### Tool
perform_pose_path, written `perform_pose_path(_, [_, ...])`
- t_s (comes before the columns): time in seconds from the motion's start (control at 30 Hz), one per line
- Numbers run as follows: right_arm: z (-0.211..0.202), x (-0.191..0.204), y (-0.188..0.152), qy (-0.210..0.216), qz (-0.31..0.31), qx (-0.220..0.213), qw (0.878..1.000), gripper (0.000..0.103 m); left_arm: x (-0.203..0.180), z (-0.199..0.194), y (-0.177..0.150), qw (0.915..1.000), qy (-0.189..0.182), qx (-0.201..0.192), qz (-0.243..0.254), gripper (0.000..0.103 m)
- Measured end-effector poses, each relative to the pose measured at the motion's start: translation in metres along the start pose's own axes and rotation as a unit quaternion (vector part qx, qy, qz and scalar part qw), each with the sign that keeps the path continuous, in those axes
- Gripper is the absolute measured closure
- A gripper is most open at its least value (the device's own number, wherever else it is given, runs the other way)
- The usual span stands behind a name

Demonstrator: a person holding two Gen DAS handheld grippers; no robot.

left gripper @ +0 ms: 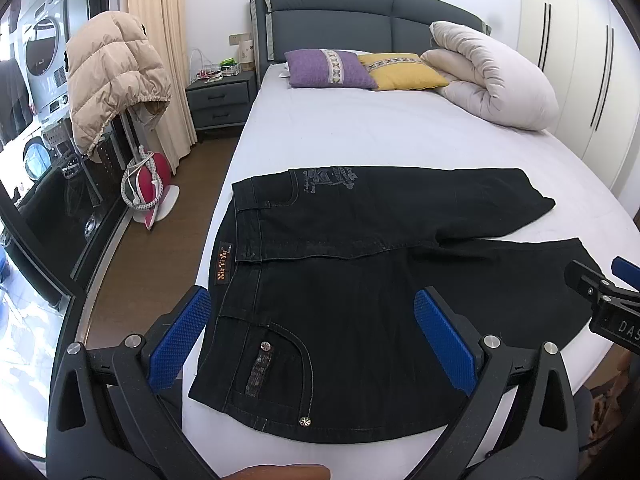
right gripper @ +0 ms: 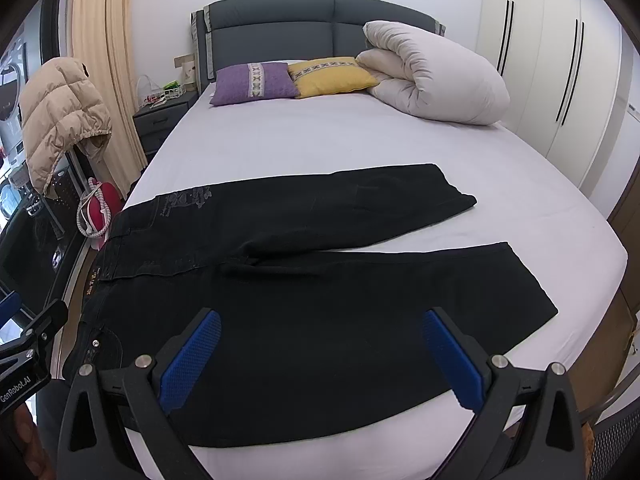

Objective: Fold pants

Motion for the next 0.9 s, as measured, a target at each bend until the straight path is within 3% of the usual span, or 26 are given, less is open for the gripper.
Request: perform_pose_path(0.9, [0.0, 0.0003, -0.0001, -0.002, -0.002, 0.003, 1.0, 0.0, -0.0007, -0.0008, 0.0007, 1.0, -0.001, 0.003, -0.001, 0.0])
Point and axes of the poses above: each gripper's, at about its wrist camera, not at the fingertips, and z roughly the way its jaws point, x to its left, y to its top, the point moved 1 cm from there along z, roughly the way its jaws point, and after that the axes turned 12 degrees about y, right-handed, at the moved point
